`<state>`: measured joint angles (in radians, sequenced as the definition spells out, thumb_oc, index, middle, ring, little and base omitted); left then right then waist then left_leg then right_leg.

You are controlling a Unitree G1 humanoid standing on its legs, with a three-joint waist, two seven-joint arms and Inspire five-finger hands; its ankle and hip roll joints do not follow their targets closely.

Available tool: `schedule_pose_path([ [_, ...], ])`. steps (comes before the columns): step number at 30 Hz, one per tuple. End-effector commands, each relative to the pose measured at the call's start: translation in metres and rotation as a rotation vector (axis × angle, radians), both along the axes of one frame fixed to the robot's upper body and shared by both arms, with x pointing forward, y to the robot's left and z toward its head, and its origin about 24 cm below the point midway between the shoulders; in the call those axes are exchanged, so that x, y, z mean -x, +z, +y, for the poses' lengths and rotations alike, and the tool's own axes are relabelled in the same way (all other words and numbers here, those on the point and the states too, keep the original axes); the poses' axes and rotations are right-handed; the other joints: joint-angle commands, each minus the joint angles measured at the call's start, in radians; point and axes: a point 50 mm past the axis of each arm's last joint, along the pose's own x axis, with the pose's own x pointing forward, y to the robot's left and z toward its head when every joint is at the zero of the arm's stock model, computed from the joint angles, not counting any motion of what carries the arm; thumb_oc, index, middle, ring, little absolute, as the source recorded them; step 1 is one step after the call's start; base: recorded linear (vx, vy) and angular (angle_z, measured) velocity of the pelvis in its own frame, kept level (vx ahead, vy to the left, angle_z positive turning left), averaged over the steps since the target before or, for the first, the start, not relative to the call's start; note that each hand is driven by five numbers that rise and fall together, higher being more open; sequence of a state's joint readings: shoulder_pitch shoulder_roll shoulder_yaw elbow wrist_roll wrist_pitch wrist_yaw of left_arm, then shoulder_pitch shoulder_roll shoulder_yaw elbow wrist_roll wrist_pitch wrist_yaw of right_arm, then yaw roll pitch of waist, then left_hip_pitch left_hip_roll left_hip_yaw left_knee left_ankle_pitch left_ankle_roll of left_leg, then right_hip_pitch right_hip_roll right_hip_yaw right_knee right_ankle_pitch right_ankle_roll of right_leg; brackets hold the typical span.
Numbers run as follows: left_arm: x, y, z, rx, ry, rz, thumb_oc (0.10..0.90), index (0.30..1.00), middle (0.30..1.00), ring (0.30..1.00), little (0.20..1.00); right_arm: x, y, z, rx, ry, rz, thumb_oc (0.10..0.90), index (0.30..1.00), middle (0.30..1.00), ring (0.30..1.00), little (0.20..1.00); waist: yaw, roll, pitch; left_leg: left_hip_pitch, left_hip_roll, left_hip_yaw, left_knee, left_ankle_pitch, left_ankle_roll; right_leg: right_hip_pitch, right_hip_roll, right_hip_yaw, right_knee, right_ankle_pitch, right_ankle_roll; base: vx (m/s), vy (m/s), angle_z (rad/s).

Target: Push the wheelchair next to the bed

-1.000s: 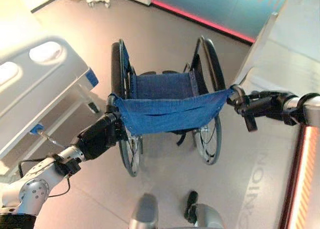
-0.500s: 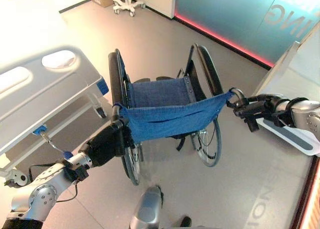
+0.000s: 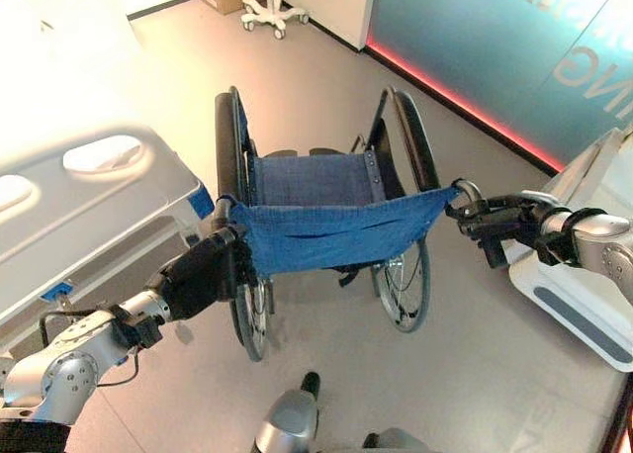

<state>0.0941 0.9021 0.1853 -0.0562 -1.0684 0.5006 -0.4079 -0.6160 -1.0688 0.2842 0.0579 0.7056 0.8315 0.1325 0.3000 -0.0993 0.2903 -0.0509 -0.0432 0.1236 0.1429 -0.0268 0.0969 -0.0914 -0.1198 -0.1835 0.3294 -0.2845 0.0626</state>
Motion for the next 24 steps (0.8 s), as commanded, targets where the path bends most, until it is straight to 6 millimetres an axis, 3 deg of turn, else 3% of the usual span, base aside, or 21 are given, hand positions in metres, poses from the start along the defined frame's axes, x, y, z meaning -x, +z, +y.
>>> schedule_pose_path([
  [1,-0.003,0.061,0.027,-0.058,0.073,-0.304,0.4,0.3,0.3,0.3,0.3,0.006,0.058,0.013,-0.026,0.271,-0.168,0.4,0.3,0.3,0.3,0.3,-0.047,0.003,-0.102,-0.189,-0.067,-0.072,0.217,0.028,-0.126,0.163,0.046,-0.036,-0.257,0.231,0.042,0.28,-0.072,0.6],
  [4,0.0,0.062,0.027,-0.068,0.074,-0.327,0.4,0.3,0.3,0.3,0.3,0.005,0.071,0.02,-0.019,0.282,-0.186,0.4,0.3,0.3,0.3,0.3,-0.084,0.004,-0.079,-0.055,-0.05,-0.109,0.202,-0.132,-0.111,0.003,-0.082,0.009,-0.329,0.395,0.123,0.44,-0.185,0.22],
  [5,0.0,0.063,0.027,-0.076,0.076,-0.332,0.4,0.3,0.3,0.3,0.3,0.005,0.074,0.025,-0.024,0.287,-0.191,0.4,0.3,0.3,0.3,0.3,-0.095,0.005,-0.074,-0.018,-0.034,-0.116,0.196,-0.172,-0.105,-0.034,-0.101,0.013,-0.326,0.423,0.137,0.47,-0.247,-0.2],
  [7,-0.001,0.062,0.023,-0.085,0.072,-0.338,0.4,0.3,0.3,0.3,0.3,0.006,0.076,0.033,-0.033,0.29,-0.191,0.4,0.3,0.3,0.3,0.3,-0.107,0.009,-0.067,0.017,-0.01,-0.136,0.219,-0.19,-0.109,-0.059,-0.098,0.017,-0.296,0.424,0.141,0.48,-0.214,0.18],
  [11,-0.003,0.053,0.01,-0.072,0.044,-0.315,0.4,0.3,0.3,0.3,0.3,0.008,0.083,0.042,-0.028,0.297,-0.155,0.4,0.3,0.3,0.3,0.3,-0.117,-0.002,-0.102,0.033,0.023,-0.152,0.313,-0.144,-0.13,-0.033,-0.054,-0.004,-0.239,0.373,0.114,0.59,-0.17,0.65],
  [14,0.0,0.046,0.005,-0.075,0.031,-0.283,0.4,0.3,0.3,0.3,0.3,0.009,0.083,0.039,-0.005,0.302,-0.122,0.4,0.3,0.3,0.3,0.3,-0.125,-0.013,-0.127,0.008,0.041,-0.149,0.517,-0.02,-0.175,-0.004,-0.021,-0.043,-0.231,0.333,0.053,0.38,-0.144,0.8],
  [16,0.0,0.044,0.002,-0.077,0.003,-0.282,0.4,0.3,0.3,0.3,0.3,0.009,0.084,0.036,0.018,0.298,-0.109,0.4,0.3,0.3,0.3,0.3,-0.122,-0.017,-0.125,-0.086,0.026,-0.118,0.764,0.057,-0.198,0.038,-0.01,-0.094,-0.23,0.29,-0.005,0.42,-0.22,0.26],
  [18,-0.003,0.046,-0.001,-0.065,-0.017,-0.295,0.4,0.3,0.3,0.3,0.3,0.009,0.084,0.035,0.014,0.297,-0.107,0.4,0.3,0.3,0.3,0.3,-0.125,-0.017,-0.118,-0.134,0.03,-0.093,0.804,0.04,-0.189,0.057,0.001,-0.123,-0.219,0.272,-0.024,0.37,-0.156,-0.02],
  [20,-0.007,0.052,0.0,-0.074,-0.027,-0.309,0.4,0.3,0.3,0.3,0.3,0.008,0.084,0.036,0.01,0.306,-0.102,0.4,0.3,0.3,0.3,0.3,-0.128,-0.008,-0.112,-0.136,0.029,-0.071,0.692,0.003,-0.173,0.07,0.018,-0.138,-0.217,0.268,-0.019,0.32,-0.053,0.14],
  [24,-0.022,0.064,0.004,-0.143,-0.028,-0.322,0.4,0.3,0.3,0.3,0.3,0.004,0.082,0.051,0.005,0.343,-0.095,0.4,0.3,0.3,0.3,0.3,-0.158,0.028,-0.123,0.027,0.052,-0.018,0.226,-0.019,-0.164,0.069,0.064,-0.132,-0.206,0.264,0.009,0.34,0.055,0.4],
])
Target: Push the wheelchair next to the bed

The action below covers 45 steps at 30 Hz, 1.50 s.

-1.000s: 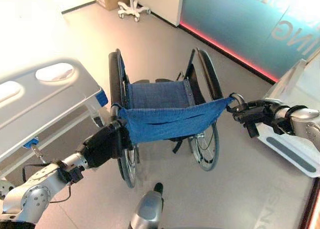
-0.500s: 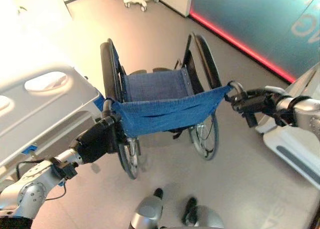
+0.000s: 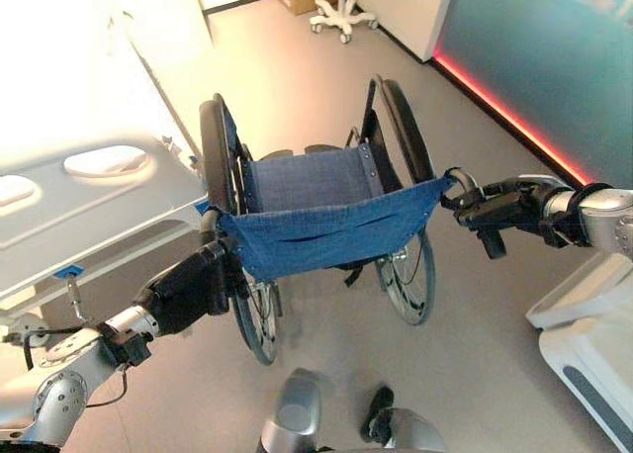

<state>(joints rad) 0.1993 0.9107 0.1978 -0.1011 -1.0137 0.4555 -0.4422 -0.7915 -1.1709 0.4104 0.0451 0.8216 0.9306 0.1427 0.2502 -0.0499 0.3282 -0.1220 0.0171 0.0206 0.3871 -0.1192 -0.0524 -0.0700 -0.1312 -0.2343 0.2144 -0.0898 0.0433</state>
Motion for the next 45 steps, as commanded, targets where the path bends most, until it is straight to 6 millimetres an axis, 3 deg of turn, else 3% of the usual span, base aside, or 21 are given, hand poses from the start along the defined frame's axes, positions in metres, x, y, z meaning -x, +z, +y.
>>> schedule_pose_path([
  [1,-0.049,0.075,0.002,-0.098,-0.019,-0.347,0.4,0.3,0.3,0.3,0.3,0.002,0.045,0.051,-0.055,0.321,-0.125,0.4,0.3,0.3,0.3,0.3,-0.113,-0.004,-0.166,0.118,0.004,0.107,-0.173,0.091,-0.027,0.069,0.092,-0.076,-0.093,0.047,0.032,0.29,0.094,0.44],
  [2,-0.05,0.075,0.002,-0.099,-0.02,-0.347,0.4,0.3,0.3,0.3,0.3,0.002,0.044,0.052,-0.056,0.32,-0.124,0.4,0.3,0.3,0.3,0.3,-0.111,-0.004,-0.164,0.122,0.003,0.11,-0.185,0.095,-0.027,0.074,0.093,-0.074,-0.094,0.045,0.032,0.33,0.111,0.27],
  [4,-0.059,0.073,0.003,-0.117,-0.011,-0.348,0.4,0.3,0.3,0.3,0.3,-0.004,0.031,0.064,-0.077,0.347,-0.097,0.4,0.3,0.3,0.3,0.3,-0.096,0.017,-0.165,0.07,0.031,0.132,-0.304,0.182,-0.052,0.148,0.124,-0.057,-0.119,0.006,0.027,0.37,0.121,0.04],
  [5,-0.064,0.073,0.004,-0.13,0.018,-0.345,0.4,0.3,0.3,0.3,0.3,-0.006,0.017,0.074,-0.086,0.381,-0.074,0.4,0.3,0.3,0.3,0.3,-0.082,0.036,-0.162,0.018,0.063,0.125,-0.358,0.274,-0.073,0.201,0.154,-0.029,-0.135,-0.027,0.013,0.35,0.115,-0.06],
  [9,-0.069,0.079,0.01,-0.144,0.066,-0.339,0.4,0.3,0.3,0.3,0.3,-0.002,-0.005,0.085,-0.106,0.441,-0.038,0.4,0.3,0.3,0.3,0.3,-0.068,0.043,-0.163,-0.037,0.082,0.115,-0.359,0.321,-0.077,0.255,0.164,0.011,-0.139,-0.07,0.005,0.31,0.141,0.0],
  [13,-0.074,0.088,0.021,-0.139,0.096,-0.331,0.4,0.3,0.3,0.3,0.3,0.007,-0.022,0.094,-0.16,0.483,-0.008,0.4,0.3,0.3,0.3,0.3,-0.079,0.044,-0.18,-0.036,0.073,0.164,-0.363,0.267,-0.056,0.27,0.154,0.009,-0.101,-0.1,0.022,0.25,0.157,0.02],
  [16,-0.079,0.098,0.032,-0.179,0.083,-0.334,0.4,0.3,0.3,0.3,0.3,0.024,-0.038,0.096,-0.24,0.511,0.053,0.4,0.3,0.3,0.3,0.3,-0.101,0.028,-0.198,-0.027,0.03,0.188,-0.324,0.196,-0.009,0.245,0.129,0.004,-0.013,-0.069,0.067,0.26,0.183,-0.27],
  [23,-0.088,0.115,0.026,-0.224,0.049,-0.381,0.4,0.3,0.3,0.3,0.3,0.043,-0.065,0.095,-0.365,0.538,0.134,0.4,0.3,0.3,0.3,0.3,-0.122,0.019,-0.199,-0.038,-0.033,0.179,-0.282,0.142,0.041,0.204,0.117,0.024,0.094,-0.02,0.098,0.14,0.139,-0.16],
  [30,-0.093,0.126,0.013,-0.239,0.033,-0.424,0.4,0.3,0.3,0.3,0.3,0.049,-0.068,0.095,-0.376,0.574,0.137,0.4,0.3,0.3,0.3,0.3,-0.14,0.016,-0.202,-0.032,-0.085,0.184,-0.288,0.117,0.078,0.186,0.135,0.062,0.142,0.027,0.115,0.05,0.098,-0.08],
  [35,-0.095,0.123,0.011,-0.24,0.028,-0.417,0.4,0.3,0.3,0.3,0.3,0.049,-0.069,0.093,-0.389,0.574,0.146,0.4,0.3,0.3,0.3,0.3,-0.142,0.009,-0.21,-0.045,-0.117,0.196,-0.258,0.091,0.101,0.196,0.146,0.082,0.159,0.054,0.123,0.08,0.099,0.02],
  [40,-0.096,0.121,0.008,-0.227,0.023,-0.418,0.4,0.3,0.3,0.3,0.3,0.047,-0.073,0.09,-0.395,0.556,0.14,0.4,0.3,0.3,0.3,0.3,-0.137,0.0,-0.214,-0.039,-0.135,0.228,-0.249,0.059,0.136,0.159,0.159,0.074,0.296,0.159,0.172,0.08,0.095,0.02],
  [43,-0.095,0.119,0.009,-0.233,0.027,-0.414,0.4,0.3,0.3,0.3,0.3,0.045,-0.072,0.09,-0.392,0.571,0.135,0.4,0.3,0.3,0.3,0.3,-0.145,0.002,-0.206,-0.035,-0.126,0.238,-0.237,0.052,0.13,0.135,0.149,0.064,0.277,0.129,0.159,0.13,0.027,0.04],
  [44,-0.094,0.121,0.009,-0.234,0.032,-0.415,0.4,0.3,0.3,0.3,0.3,0.045,-0.068,0.088,-0.389,0.58,0.132,0.4,0.3,0.3,0.3,0.3,-0.156,0.002,-0.192,-0.036,-0.12,0.236,-0.204,0.05,0.106,0.133,0.131,0.048,0.176,0.052,0.122,0.13,-0.022,0.29],
  [45,-0.093,0.121,0.009,-0.232,0.033,-0.416,0.4,0.3,0.3,0.3,0.3,0.045,-0.067,0.087,-0.388,0.58,0.132,0.4,0.3,0.3,0.3,0.3,-0.156,0.004,-0.192,-0.042,-0.115,0.235,-0.196,0.052,0.1,0.132,0.13,0.047,0.152,0.044,0.114,0.16,-0.031,0.04],
])
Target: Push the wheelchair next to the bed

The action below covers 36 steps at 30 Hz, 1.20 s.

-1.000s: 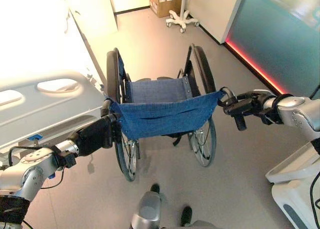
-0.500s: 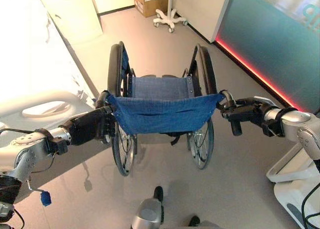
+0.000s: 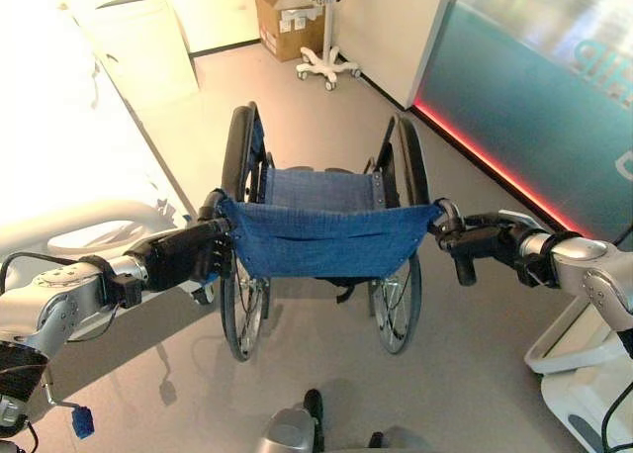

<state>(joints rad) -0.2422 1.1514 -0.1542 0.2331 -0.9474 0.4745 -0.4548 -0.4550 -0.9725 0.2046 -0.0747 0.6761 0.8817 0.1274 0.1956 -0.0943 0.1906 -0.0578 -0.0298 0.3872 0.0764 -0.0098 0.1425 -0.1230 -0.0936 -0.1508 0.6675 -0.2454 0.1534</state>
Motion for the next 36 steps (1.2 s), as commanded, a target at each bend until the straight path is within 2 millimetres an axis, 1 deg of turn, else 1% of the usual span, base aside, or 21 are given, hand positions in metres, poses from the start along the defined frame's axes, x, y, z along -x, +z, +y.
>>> schedule_pose_path([
  [1,-0.034,0.092,-0.018,0.058,-0.015,-0.497,0.4,0.3,0.3,0.3,0.3,0.026,0.002,0.075,-0.297,0.566,0.072,0.4,0.3,0.3,0.3,0.3,-0.102,0.049,-0.047,-0.119,-0.063,-0.134,0.142,-0.058,-0.107,0.181,0.077,-0.037,-0.366,0.171,-0.014,0.15,-0.031,-0.25],
  [2,-0.035,0.093,-0.019,0.073,-0.007,-0.515,0.4,0.3,0.3,0.3,0.3,0.024,0.005,0.075,-0.284,0.568,0.062,0.4,0.3,0.3,0.3,0.3,-0.11,0.054,-0.025,-0.139,-0.056,-0.15,0.2,-0.057,-0.133,0.176,0.049,-0.027,-0.484,0.144,-0.042,0.14,-0.027,-0.38],
  [4,-0.037,0.093,-0.021,0.094,-0.004,-0.53,0.4,0.3,0.3,0.3,0.3,0.022,0.009,0.074,-0.276,0.564,0.054,0.4,0.3,0.3,0.3,0.3,-0.119,0.061,-0.003,-0.15,-0.053,-0.169,0.244,-0.049,-0.154,0.171,0.033,-0.012,-0.561,0.158,-0.05,0.13,-0.001,-0.41],
  [6,-0.039,0.094,-0.025,0.112,-0.003,-0.546,0.4,0.3,0.3,0.3,0.3,0.019,0.015,0.075,-0.262,0.556,0.043,0.4,0.3,0.3,0.3,0.3,-0.134,0.069,0.021,-0.148,-0.058,-0.194,0.274,-0.06,-0.169,0.148,0.004,0.002,-0.62,0.209,-0.04,0.17,0.024,-0.11],
  [7,-0.042,0.096,-0.029,0.117,-0.004,-0.557,0.4,0.3,0.3,0.3,0.3,0.016,0.021,0.077,-0.247,0.553,0.029,0.4,0.3,0.3,0.3,0.3,-0.153,0.071,0.042,-0.107,-0.069,-0.21,0.266,-0.109,-0.17,0.087,-0.045,0.018,-0.665,0.286,-0.006,0.23,0.004,-0.14],
  [10,-0.044,0.099,-0.032,0.099,-0.008,-0.569,0.4,0.3,0.3,0.3,0.3,0.018,0.032,0.086,-0.246,0.555,-0.002,0.4,0.3,0.3,0.3,0.3,-0.207,0.076,0.071,0.03,-0.059,-0.226,0.22,-0.206,-0.155,-0.081,-0.089,0.031,-0.674,0.369,0.045,0.43,-0.072,-0.39],
  [14,-0.047,0.097,-0.034,0.114,-0.018,-0.564,0.4,0.3,0.3,0.3,0.3,0.023,0.036,0.085,-0.263,0.548,-0.003,0.4,0.3,0.3,0.3,0.3,-0.234,0.068,0.056,0.071,-0.03,-0.225,0.307,-0.239,-0.16,-0.089,-0.071,0.003,-0.616,0.339,0.023,0.44,-0.107,0.39],
  [15,-0.048,0.095,-0.036,0.124,-0.025,-0.556,0.4,0.3,0.3,0.3,0.3,0.024,0.035,0.085,-0.279,0.543,0.008,0.4,0.3,0.3,0.3,0.3,-0.239,0.068,0.045,0.08,-0.017,-0.224,0.351,-0.219,-0.173,-0.088,-0.061,-0.007,-0.592,0.324,0.01,0.72,-0.175,1.04],
  [16,-0.049,0.089,-0.039,0.122,-0.027,-0.529,0.4,0.3,0.3,0.3,0.3,0.023,0.033,0.083,-0.296,0.527,0.03,0.4,0.3,0.3,0.3,0.3,-0.248,0.075,0.016,0.099,0.022,-0.224,0.461,-0.102,-0.229,-0.074,-0.035,-0.035,-0.552,0.299,-0.026,0.55,-0.127,1.19],
  [17,-0.05,0.086,-0.04,0.119,-0.023,-0.522,0.4,0.3,0.3,0.3,0.3,0.023,0.033,0.083,-0.293,0.527,0.035,0.4,0.3,0.3,0.3,0.3,-0.25,0.076,0.008,0.096,0.032,-0.226,0.509,-0.055,-0.25,-0.064,-0.03,-0.049,-0.549,0.293,-0.039,0.51,-0.119,0.96],
  [19,-0.052,0.085,-0.043,0.129,-0.013,-0.514,0.4,0.3,0.3,0.3,0.3,0.023,0.036,0.081,-0.27,0.537,0.044,0.4,0.3,0.3,0.3,0.3,-0.257,0.074,-0.008,0.039,0.046,-0.233,0.717,0.055,-0.298,-0.024,-0.023,-0.094,-0.551,0.263,-0.086,0.33,-0.062,0.81],
  [21,-0.052,0.087,-0.042,0.149,-0.02,-0.521,0.4,0.3,0.3,0.3,0.3,0.022,0.04,0.08,-0.262,0.539,0.047,0.4,0.3,0.3,0.3,0.3,-0.249,0.069,-0.009,-0.022,0.026,-0.235,0.813,0.088,-0.314,0.006,-0.024,-0.114,-0.542,0.242,-0.11,0.3,-0.01,0.1],
  [22,-0.051,0.088,-0.042,0.155,-0.023,-0.524,0.4,0.3,0.3,0.3,0.3,0.022,0.043,0.08,-0.263,0.541,0.049,0.4,0.3,0.3,0.3,0.3,-0.244,0.066,-0.007,-0.051,0.021,-0.234,0.822,0.08,-0.31,0.017,-0.022,-0.119,-0.538,0.234,-0.115,0.29,0.006,-0.44],
  [24,-0.049,0.089,-0.038,0.153,-0.019,-0.521,0.4,0.3,0.3,0.3,0.3,0.023,0.045,0.08,-0.267,0.541,0.055,0.4,0.3,0.3,0.3,0.3,-0.231,0.064,0.0,-0.086,0.022,-0.237,0.764,0.049,-0.29,0.036,-0.012,-0.118,-0.54,0.232,-0.113,0.33,0.046,-0.68],
  [25,-0.047,0.089,-0.034,0.145,-0.013,-0.517,0.4,0.3,0.3,0.3,0.3,0.024,0.045,0.081,-0.266,0.543,0.059,0.4,0.3,0.3,0.3,0.3,-0.225,0.063,0.002,-0.09,0.024,-0.239,0.673,0.028,-0.27,0.041,-0.005,-0.109,-0.542,0.235,-0.105,0.42,0.122,-0.67],
  [26,-0.046,0.088,-0.031,0.142,-0.006,-0.516,0.4,0.3,0.3,0.3,0.3,0.024,0.044,0.084,-0.265,0.542,0.057,0.4,0.3,0.3,0.3,0.3,-0.219,0.072,0.007,-0.065,0.033,-0.231,0.514,0.017,-0.252,0.047,0.014,-0.091,-0.54,0.232,-0.096,0.36,0.129,-0.43],
  [29,-0.044,0.084,-0.027,0.146,-0.002,-0.521,0.4,0.3,0.3,0.3,0.3,0.023,0.039,0.086,-0.264,0.535,0.053,0.4,0.3,0.3,0.3,0.3,-0.211,0.084,0.013,-0.037,0.057,-0.195,0.298,0.027,-0.241,0.073,0.042,-0.066,-0.542,0.217,-0.088,0.32,0.149,-0.07],
  [31,-0.042,0.069,-0.029,0.163,-0.001,-0.517,0.4,0.3,0.3,0.3,0.3,0.02,0.023,0.088,-0.265,0.531,0.068,0.4,0.3,0.3,0.3,0.3,-0.188,0.099,0.019,-0.063,0.103,-0.156,0.094,0.099,-0.258,0.155,0.074,-0.043,-0.567,0.178,-0.087,0.51,0.266,-0.03],
  [32,-0.04,0.061,-0.032,0.168,0.003,-0.505,0.4,0.3,0.3,0.3,0.3,0.021,0.012,0.087,-0.26,0.534,0.081,0.4,0.3,0.3,0.3,0.3,-0.177,0.109,0.019,-0.084,0.133,-0.156,0.016,0.173,-0.275,0.199,0.09,-0.026,-0.583,0.16,-0.093,0.46,0.239,-0.09],
  [34,-0.039,0.056,-0.036,0.17,0.008,-0.493,0.4,0.3,0.3,0.3,0.3,0.023,0.001,0.084,-0.252,0.531,0.088,0.4,0.3,0.3,0.3,0.3,-0.169,0.119,0.02,-0.111,0.167,-0.167,-0.041,0.245,-0.291,0.238,0.104,-0.003,-0.59,0.141,-0.102,0.4,0.209,-0.4],
  [36,-0.035,0.054,-0.037,0.178,0.017,-0.481,0.4,0.3,0.3,0.3,0.3,0.027,-0.007,0.077,-0.244,0.525,0.087,0.4,0.3,0.3,0.3,0.3,-0.16,0.119,0.016,-0.14,0.184,-0.181,-0.038,0.27,-0.294,0.279,0.103,0.016,-0.589,0.114,-0.105,0.49,0.272,-0.48],
])
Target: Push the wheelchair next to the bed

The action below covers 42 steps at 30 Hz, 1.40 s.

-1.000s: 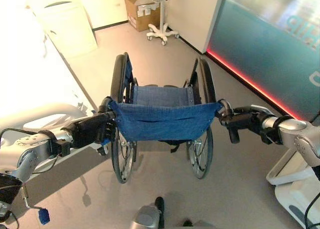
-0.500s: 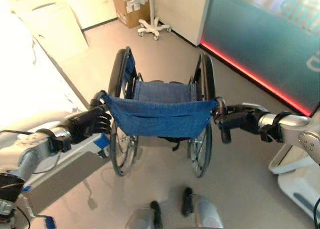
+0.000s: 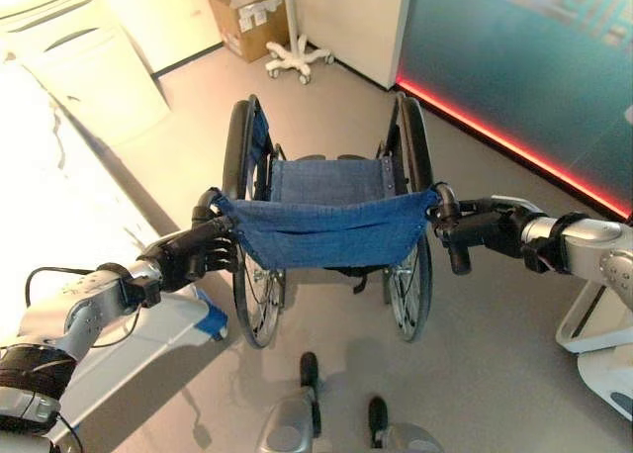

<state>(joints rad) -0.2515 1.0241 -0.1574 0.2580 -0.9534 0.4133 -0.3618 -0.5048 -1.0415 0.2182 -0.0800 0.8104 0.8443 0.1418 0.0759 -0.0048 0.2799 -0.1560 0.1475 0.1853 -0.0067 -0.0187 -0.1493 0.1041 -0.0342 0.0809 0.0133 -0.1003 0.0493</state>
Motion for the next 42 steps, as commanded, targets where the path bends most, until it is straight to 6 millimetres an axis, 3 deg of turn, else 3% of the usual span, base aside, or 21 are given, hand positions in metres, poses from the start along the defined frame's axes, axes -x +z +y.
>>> schedule_pose_path([
  [1,-0.026,0.073,-0.02,0.089,-0.023,-0.423,0.4,0.3,0.3,0.3,0.3,0.03,-0.031,0.071,-0.164,0.468,0.108,0.4,0.3,0.3,0.3,0.3,-0.035,0.029,-0.081,-0.041,0.01,0.039,0.0,0.255,0.001,0.071,0.036,-0.216,0.071,-0.049,0.008,0.53,0.311,-0.48],
  [4,-0.024,0.076,-0.011,0.103,-0.001,-0.412,0.4,0.3,0.3,0.3,0.3,0.033,-0.033,0.066,-0.16,0.463,0.092,0.4,0.3,0.3,0.3,0.3,-0.032,0.022,-0.092,-0.051,-0.014,0.052,0.08,0.198,0.026,0.086,0.033,-0.217,0.115,-0.09,0.016,0.37,0.211,-0.93],
  [6,-0.024,0.081,-0.005,0.1,0.001,-0.417,0.4,0.3,0.3,0.3,0.3,0.035,-0.032,0.062,-0.165,0.435,0.063,0.4,0.3,0.3,0.3,0.3,-0.022,0.004,-0.101,-0.054,-0.056,0.057,0.12,0.131,0.066,0.092,0.023,-0.228,0.174,-0.117,0.034,0.32,0.165,-0.88],
  [12,-0.019,0.095,-0.003,0.073,-0.033,-0.465,0.4,0.3,0.3,0.3,0.3,0.031,-0.024,0.044,-0.173,0.311,-0.038,0.4,0.3,0.3,0.3,0.3,0.012,-0.032,-0.122,-0.005,-0.145,0.069,0.103,0.055,0.146,-0.025,0.019,-0.277,0.513,0.06,0.143,0.25,0.151,-0.08],
  [15,-0.011,0.101,-0.006,0.093,-0.047,-0.488,0.4,0.3,0.3,0.3,0.3,0.03,-0.017,0.027,-0.136,0.257,-0.1,0.4,0.3,0.3,0.3,0.3,0.026,-0.045,-0.123,-0.007,-0.175,0.067,0.142,0.016,0.164,-0.038,0.002,-0.291,0.451,0.047,0.131,0.21,0.041,0.13],
  [19,0.009,0.1,-0.021,0.102,-0.096,-0.514,0.4,0.3,0.3,0.3,0.3,0.028,-0.003,0.013,-0.092,0.204,-0.175,0.4,0.3,0.3,0.3,0.3,0.079,-0.07,-0.101,-0.076,-0.185,0.039,0.278,-0.021,0.145,-0.012,-0.042,-0.336,0.257,-0.024,0.076,0.15,-0.097,-0.04],
  [21,0.025,0.087,-0.036,0.142,-0.148,-0.507,0.4,0.3,0.3,0.3,0.3,0.024,0.009,0.009,-0.061,0.185,-0.225,0.4,0.3,0.3,0.3,0.3,0.117,-0.076,-0.075,-0.102,-0.175,0.006,0.353,-0.017,0.114,0.005,-0.086,-0.353,0.14,-0.03,0.059,0.15,-0.182,-0.22],
  [22,0.037,0.079,-0.051,0.175,-0.207,-0.482,0.4,0.3,0.3,0.3,0.3,0.021,0.019,0.008,-0.041,0.18,-0.253,0.4,0.3,0.3,0.3,0.3,0.125,-0.078,-0.063,-0.081,-0.174,-0.022,0.363,-0.041,0.107,-0.012,-0.131,-0.337,0.075,0.027,0.084,0.14,-0.153,-0.4],
  [25,0.05,0.073,-0.068,0.197,-0.296,-0.465,0.4,0.3,0.3,0.3,0.3,0.019,0.028,0.008,-0.021,0.166,-0.281,0.4,0.3,0.3,0.3,0.3,0.126,-0.078,-0.052,-0.036,-0.168,-0.047,0.347,-0.081,0.11,-0.046,-0.168,-0.309,0.065,0.081,0.113,0.09,-0.154,-0.12],
  [30,0.051,0.072,-0.069,0.198,-0.305,-0.463,0.4,0.3,0.3,0.3,0.3,0.019,0.028,0.009,-0.018,0.166,-0.285,0.4,0.3,0.3,0.3,0.3,0.126,-0.078,-0.05,-0.029,-0.167,-0.05,0.345,-0.085,0.11,-0.05,-0.17,-0.306,0.067,0.084,0.116,0.08,-0.111,-0.02],
  [31,0.066,0.053,-0.097,0.291,-0.442,-0.345,0.4,0.3,0.3,0.3,0.3,0.015,0.041,0.015,0.025,0.161,-0.304,0.4,0.3,0.3,0.3,0.3,0.134,-0.087,-0.062,0.046,-0.114,-0.099,0.321,-0.066,0.077,-0.055,-0.152,-0.321,0.03,0.103,0.116,0.4,-0.52,0.12],
  [36,0.072,0.039,-0.105,0.349,-0.458,-0.3,0.4,0.3,0.3,0.3,0.3,0.005,0.046,0.013,0.093,0.144,-0.319,0.4,0.3,0.3,0.3,0.3,0.152,-0.092,-0.078,0.073,-0.082,-0.12,0.296,-0.03,0.052,-0.027,-0.132,-0.349,0.011,0.088,0.091,0.19,-0.213,0.7],
  [42,0.077,0.023,-0.109,0.367,-0.498,-0.248,0.4,0.3,0.3,0.3,0.3,-0.009,0.061,0.011,0.179,0.141,-0.348,0.4,0.3,0.3,0.3,0.3,0.167,-0.079,-0.083,0.086,-0.063,-0.141,0.304,0.01,0.038,-0.006,-0.112,-0.369,0.005,0.077,0.07,0.09,-0.087,0.26],
])
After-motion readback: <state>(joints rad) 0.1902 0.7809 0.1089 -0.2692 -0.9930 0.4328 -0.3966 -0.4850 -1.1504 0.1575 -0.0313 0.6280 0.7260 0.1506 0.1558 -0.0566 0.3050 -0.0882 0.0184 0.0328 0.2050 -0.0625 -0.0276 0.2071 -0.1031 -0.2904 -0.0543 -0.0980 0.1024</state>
